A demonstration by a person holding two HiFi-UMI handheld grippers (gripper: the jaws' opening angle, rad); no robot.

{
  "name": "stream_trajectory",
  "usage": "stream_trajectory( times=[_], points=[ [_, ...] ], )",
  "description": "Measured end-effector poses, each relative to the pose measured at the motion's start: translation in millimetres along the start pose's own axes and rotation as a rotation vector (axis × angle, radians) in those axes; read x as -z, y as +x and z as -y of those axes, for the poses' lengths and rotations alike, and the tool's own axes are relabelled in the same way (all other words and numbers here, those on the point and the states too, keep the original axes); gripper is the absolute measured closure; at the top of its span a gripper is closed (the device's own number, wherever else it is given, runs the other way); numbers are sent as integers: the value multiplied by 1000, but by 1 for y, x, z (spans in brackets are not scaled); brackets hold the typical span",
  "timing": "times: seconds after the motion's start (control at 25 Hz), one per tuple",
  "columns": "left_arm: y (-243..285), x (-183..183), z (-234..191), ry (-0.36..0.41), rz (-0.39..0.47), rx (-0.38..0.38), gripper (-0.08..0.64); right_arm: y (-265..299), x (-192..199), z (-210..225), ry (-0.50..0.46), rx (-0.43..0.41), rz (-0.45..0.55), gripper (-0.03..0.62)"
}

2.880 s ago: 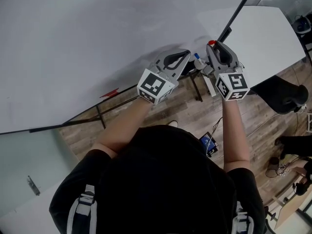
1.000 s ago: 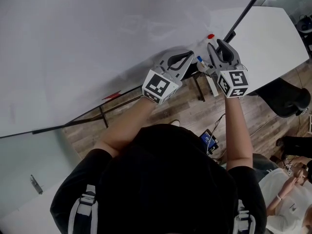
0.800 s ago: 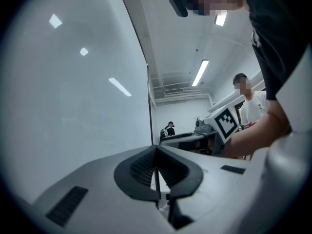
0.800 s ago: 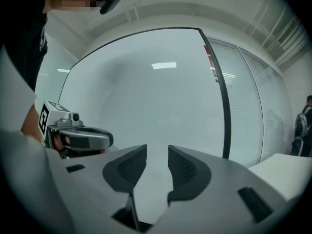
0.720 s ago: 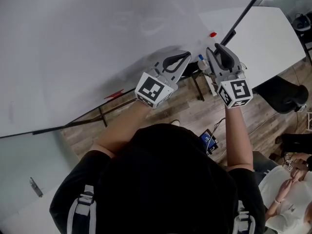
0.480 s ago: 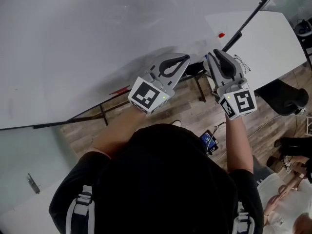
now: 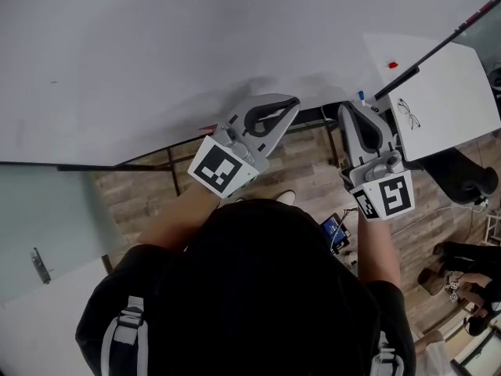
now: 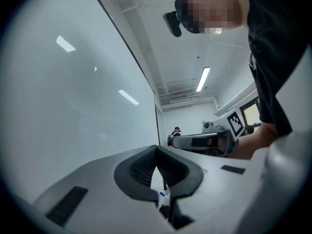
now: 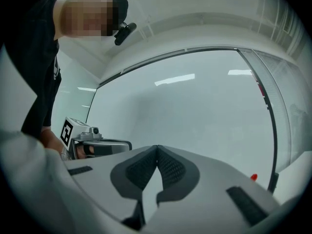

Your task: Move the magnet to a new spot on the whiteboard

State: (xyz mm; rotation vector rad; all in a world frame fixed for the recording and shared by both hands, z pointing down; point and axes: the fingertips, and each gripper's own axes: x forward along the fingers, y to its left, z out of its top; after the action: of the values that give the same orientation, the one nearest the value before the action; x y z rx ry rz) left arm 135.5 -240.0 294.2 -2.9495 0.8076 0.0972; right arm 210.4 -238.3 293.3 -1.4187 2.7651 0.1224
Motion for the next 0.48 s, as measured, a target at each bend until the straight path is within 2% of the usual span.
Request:
stream_trajectory(
  times=[0.2, 0.48],
  points=[
    [-34, 5, -1, 7, -20, -26, 557, 7, 10, -39, 4, -42, -18, 592],
    [-59, 15, -1, -11, -25, -47, 557, 10, 25, -66, 17, -65, -42, 592]
  ],
)
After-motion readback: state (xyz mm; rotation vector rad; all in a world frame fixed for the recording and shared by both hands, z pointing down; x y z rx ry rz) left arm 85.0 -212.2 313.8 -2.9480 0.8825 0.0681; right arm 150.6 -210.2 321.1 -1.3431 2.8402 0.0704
